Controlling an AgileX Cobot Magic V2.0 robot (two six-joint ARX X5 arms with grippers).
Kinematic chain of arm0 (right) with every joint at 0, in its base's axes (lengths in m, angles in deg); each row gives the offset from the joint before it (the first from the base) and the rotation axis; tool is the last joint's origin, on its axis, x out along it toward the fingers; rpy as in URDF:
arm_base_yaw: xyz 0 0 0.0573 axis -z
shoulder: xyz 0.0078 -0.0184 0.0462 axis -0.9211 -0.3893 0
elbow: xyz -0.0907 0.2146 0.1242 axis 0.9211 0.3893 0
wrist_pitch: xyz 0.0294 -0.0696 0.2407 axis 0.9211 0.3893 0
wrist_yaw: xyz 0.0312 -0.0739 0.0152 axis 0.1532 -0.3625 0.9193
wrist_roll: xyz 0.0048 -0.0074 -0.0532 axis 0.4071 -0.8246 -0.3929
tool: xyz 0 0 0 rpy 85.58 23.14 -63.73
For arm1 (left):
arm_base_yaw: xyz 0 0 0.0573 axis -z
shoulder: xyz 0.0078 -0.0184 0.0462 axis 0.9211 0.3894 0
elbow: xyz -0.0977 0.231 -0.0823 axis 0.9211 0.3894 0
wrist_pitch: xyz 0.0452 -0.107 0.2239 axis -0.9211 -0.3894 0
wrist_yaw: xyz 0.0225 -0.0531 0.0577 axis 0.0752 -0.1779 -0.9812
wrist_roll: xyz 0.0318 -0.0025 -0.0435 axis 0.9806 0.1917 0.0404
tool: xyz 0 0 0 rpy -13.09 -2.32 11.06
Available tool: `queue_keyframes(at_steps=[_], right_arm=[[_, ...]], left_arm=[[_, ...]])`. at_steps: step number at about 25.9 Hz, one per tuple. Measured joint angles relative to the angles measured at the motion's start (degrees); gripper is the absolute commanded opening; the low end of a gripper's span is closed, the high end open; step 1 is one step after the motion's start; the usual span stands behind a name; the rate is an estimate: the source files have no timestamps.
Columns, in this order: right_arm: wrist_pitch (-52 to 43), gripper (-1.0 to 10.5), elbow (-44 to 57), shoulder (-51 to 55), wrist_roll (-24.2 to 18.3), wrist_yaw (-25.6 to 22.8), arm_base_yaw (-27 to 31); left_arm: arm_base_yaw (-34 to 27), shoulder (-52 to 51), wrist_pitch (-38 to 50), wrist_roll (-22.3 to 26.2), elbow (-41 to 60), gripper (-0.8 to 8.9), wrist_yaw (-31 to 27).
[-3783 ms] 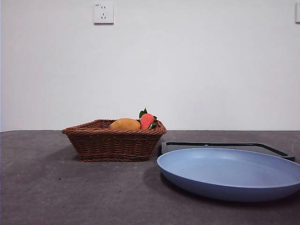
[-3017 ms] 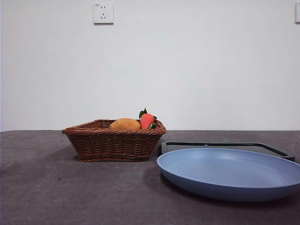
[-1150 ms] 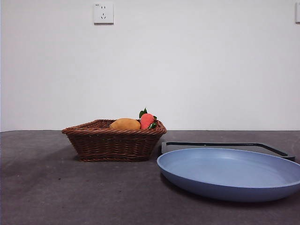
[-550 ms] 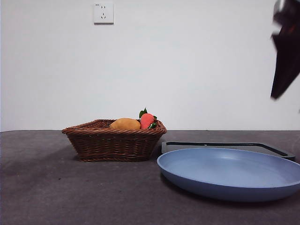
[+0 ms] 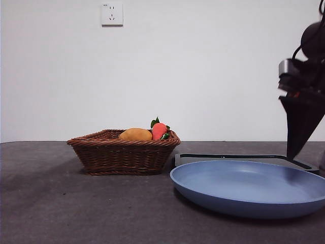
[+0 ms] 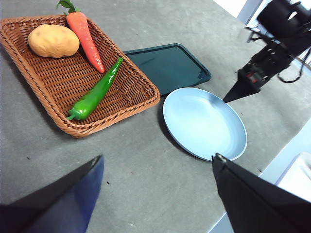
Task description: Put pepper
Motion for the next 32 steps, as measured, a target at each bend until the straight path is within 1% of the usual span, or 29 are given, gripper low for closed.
queue_keyframes(at_steps=[5,7,10,13,19,24,28,29,32], right_arm=[[-1.4,2.8,0.0,-3.3,0.0,0.0,-0.4],[-1.4,2.4,0.0,-4.5,0.0,0.0,-0.7],[-1.4,1.5,0.0,-5.4,0.0,0.0,-0.7],[-1.5,0.0,0.0,-6.1,0.0,0.0,-0.7],[-1.4,0.1,-0.1,-5.9,0.4,0.6,-0.6],[-0.4,0.1,-0.1,-1.7,1.3,0.7,-0.7],[2.4,0.1,-0.1,4.2,1.7,0.0,-0.7],[3.6,0.1,-0.1,6.4,1.8,0.0,-0.7],[6.9,0.1,-0.1,14.0,1.8,0.0,-0.7]], left_arm=[[0.0,0.0,0.0,0.0,0.0,3.91,0.0],[0.0,0.0,0.0,0.0,0.0,3.91,0.0],[0.0,0.0,0.0,0.0,0.0,3.91,0.0],[0.0,0.0,0.0,0.0,0.0,3.91,0.0],[0.0,0.0,0.2,0.0,0.0,3.91,-0.4],[2.0,1.9,1.2,0.0,-0.7,3.91,-3.5],[5.4,7.0,3.2,0.0,-4.3,3.91,-6.2],[6.6,9.2,4.0,0.0,-5.7,3.91,-6.8],[12.3,18.6,6.2,0.6,-10.9,3.91,-11.5]])
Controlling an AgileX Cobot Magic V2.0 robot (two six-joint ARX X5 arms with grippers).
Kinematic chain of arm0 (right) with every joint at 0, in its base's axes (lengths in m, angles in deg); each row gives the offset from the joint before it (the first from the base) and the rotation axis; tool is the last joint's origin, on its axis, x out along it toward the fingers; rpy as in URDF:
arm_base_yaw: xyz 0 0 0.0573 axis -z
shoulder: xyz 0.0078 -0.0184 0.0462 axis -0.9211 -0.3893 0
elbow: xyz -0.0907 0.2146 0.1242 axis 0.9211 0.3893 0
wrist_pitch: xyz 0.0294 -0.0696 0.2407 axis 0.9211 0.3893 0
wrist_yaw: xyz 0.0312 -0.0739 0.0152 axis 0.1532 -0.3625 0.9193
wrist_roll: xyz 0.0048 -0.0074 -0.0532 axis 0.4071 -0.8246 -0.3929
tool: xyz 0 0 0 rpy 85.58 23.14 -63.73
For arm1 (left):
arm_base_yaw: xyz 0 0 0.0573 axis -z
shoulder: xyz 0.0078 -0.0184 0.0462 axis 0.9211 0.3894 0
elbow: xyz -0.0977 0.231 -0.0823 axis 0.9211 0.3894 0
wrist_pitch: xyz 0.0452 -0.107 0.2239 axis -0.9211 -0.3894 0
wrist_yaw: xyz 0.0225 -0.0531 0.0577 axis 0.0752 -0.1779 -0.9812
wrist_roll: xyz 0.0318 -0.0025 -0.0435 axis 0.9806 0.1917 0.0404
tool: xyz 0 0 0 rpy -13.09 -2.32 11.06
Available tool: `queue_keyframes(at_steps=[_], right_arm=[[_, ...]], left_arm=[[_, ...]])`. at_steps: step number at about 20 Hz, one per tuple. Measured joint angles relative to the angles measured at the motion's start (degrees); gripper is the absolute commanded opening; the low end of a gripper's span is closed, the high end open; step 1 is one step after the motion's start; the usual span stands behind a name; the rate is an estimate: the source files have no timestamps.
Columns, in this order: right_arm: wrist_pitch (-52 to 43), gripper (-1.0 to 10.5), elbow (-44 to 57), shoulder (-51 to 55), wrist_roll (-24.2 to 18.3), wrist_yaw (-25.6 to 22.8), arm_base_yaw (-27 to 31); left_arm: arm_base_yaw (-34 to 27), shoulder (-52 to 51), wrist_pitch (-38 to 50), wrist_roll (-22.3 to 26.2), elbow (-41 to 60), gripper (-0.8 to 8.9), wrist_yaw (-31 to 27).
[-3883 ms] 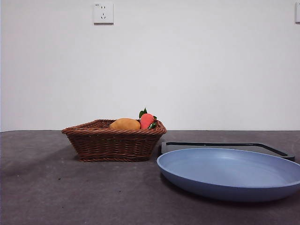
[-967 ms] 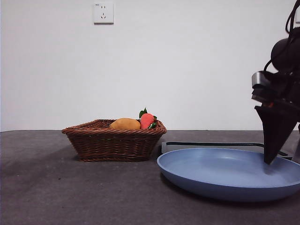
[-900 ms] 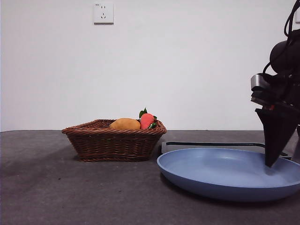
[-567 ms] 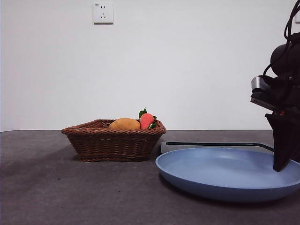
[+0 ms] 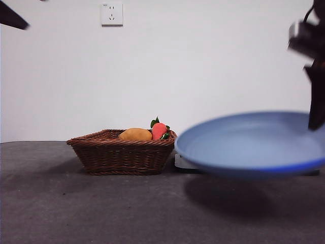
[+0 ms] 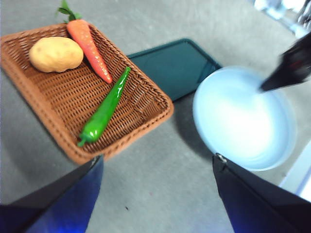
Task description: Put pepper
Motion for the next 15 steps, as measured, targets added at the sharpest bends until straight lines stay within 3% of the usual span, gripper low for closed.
queue_keyframes(at_steps=[7,15], right_arm=[[4.0,0.1,0.0,15.1,2.5,0.0,0.0],[8.1,0.1,0.0,22.6,4.5,0.0,0.0]], left_arm=[[9.9,25.3,0.4,4.4,-16.0,3.91,-9.6],[13.9,47.3,-4.6,10.4,-31.8,3.91,-19.4]])
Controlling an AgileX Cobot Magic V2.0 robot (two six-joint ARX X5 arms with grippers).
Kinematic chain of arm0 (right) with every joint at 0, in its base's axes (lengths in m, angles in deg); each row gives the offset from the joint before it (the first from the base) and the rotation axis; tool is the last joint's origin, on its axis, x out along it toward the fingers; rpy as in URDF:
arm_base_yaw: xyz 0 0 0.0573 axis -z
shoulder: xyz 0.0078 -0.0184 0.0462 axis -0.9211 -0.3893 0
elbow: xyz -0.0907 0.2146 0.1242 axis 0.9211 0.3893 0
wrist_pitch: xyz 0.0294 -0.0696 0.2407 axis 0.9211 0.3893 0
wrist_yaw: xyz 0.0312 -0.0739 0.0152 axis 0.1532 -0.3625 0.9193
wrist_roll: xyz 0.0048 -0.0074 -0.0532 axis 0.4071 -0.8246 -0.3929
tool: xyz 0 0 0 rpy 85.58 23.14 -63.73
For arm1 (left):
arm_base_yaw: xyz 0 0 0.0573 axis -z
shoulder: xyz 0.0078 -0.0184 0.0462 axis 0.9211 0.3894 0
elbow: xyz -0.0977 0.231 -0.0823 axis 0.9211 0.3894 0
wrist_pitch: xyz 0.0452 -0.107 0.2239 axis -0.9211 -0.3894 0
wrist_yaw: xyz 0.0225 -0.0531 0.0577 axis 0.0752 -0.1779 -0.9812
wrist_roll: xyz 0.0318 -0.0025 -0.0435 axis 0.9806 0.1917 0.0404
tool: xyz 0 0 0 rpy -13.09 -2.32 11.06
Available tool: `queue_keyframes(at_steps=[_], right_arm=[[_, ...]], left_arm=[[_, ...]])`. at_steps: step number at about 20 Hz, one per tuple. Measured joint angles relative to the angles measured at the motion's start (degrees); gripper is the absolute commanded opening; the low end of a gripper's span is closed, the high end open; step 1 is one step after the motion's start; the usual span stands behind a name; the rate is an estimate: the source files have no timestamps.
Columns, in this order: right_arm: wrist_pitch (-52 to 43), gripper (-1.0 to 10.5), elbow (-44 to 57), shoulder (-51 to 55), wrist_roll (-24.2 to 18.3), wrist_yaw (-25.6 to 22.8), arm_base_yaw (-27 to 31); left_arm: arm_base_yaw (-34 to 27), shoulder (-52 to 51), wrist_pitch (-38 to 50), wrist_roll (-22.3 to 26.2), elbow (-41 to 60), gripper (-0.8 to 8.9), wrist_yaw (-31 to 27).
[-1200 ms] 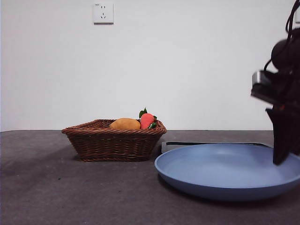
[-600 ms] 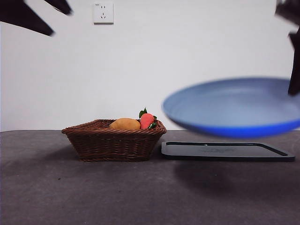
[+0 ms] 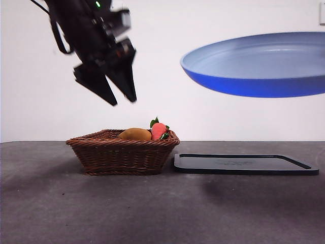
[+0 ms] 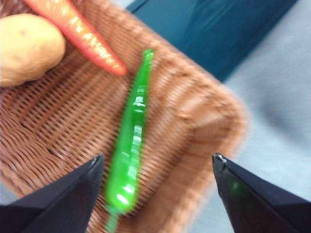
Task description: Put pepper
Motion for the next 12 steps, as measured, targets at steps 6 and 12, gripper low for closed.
queue_keyframes(at_steps=[6,12], right_arm=[[1.5,0.1,0.0,1.1,0.2,0.0,0.0],[1.7,0.1,0.0,1.2,0.2,0.0,0.0]], left_arm=[[0.1,8.1,2.2,1.5,-1.9,3.91,-3.3],[0.1,12.7,5.4,1.5,-1.9,3.89,-4.0]])
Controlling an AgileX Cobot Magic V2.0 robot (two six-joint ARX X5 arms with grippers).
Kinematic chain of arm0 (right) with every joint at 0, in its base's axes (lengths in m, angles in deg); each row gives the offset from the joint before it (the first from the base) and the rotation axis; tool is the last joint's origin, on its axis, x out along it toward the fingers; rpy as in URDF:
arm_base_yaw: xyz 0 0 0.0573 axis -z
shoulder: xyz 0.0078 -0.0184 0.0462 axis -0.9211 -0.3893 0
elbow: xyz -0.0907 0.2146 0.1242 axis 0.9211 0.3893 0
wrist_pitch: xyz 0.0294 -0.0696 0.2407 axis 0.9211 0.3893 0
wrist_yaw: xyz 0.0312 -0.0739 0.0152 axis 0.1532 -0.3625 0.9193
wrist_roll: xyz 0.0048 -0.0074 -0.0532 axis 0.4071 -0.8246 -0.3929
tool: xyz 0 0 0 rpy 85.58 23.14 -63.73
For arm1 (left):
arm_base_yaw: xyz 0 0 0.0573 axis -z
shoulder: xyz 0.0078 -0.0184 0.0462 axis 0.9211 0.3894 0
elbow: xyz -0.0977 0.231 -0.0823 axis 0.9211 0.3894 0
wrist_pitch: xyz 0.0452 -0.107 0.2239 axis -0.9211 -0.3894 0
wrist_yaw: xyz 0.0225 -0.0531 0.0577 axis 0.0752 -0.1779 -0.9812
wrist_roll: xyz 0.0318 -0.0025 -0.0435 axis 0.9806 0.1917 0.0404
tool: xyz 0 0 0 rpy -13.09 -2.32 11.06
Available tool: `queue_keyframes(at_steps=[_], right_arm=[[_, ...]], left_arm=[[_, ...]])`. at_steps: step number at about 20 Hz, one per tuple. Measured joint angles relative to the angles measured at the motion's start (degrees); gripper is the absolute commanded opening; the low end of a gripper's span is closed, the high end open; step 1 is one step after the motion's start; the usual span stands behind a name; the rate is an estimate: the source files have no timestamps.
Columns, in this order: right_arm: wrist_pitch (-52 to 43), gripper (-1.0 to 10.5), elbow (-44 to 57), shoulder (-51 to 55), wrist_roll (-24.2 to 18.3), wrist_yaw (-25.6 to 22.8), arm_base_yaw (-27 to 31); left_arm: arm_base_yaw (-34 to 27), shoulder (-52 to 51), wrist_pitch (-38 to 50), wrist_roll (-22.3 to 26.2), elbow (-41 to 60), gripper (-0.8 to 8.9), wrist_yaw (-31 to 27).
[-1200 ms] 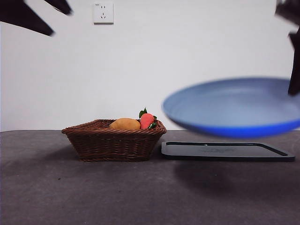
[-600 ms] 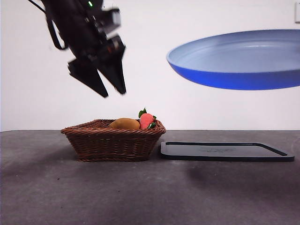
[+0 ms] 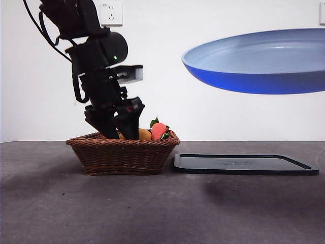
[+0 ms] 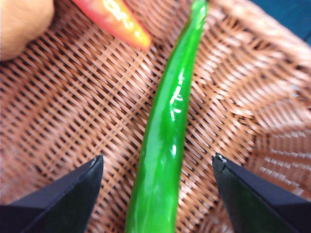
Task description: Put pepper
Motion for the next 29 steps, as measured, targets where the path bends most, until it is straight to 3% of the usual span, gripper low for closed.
queue_keyframes(at_steps=[6,11,15,24,29], right_arm=[[0.0,0.1,0.0,0.0,0.0,0.0,0.0],[-0.2,0.1,0.0,0.0,0.0,0.0,0.0],[-1.2,0.1,0.0,0.0,0.0,0.0,0.0],[-1.2,0.1,0.0,0.0,0.0,0.0,0.0],[-2.3,0.1,0.0,-2.3,0.7,0.0,0.0]], left_arm=[[0.2,2.6,1.2,0.0,0.0,3.83,-0.3],[0.3,2.6,1.3,0.0,0.0,1.84,-0.3],[0.6,2.6,0.6,0.0,0.0,1.3,-0.2],[0.6,1.1,-0.1,0.0,0.0,0.86,-0.2],[0.6,-10.1,-1.2,-0.7,-0.1,0.86,0.3]])
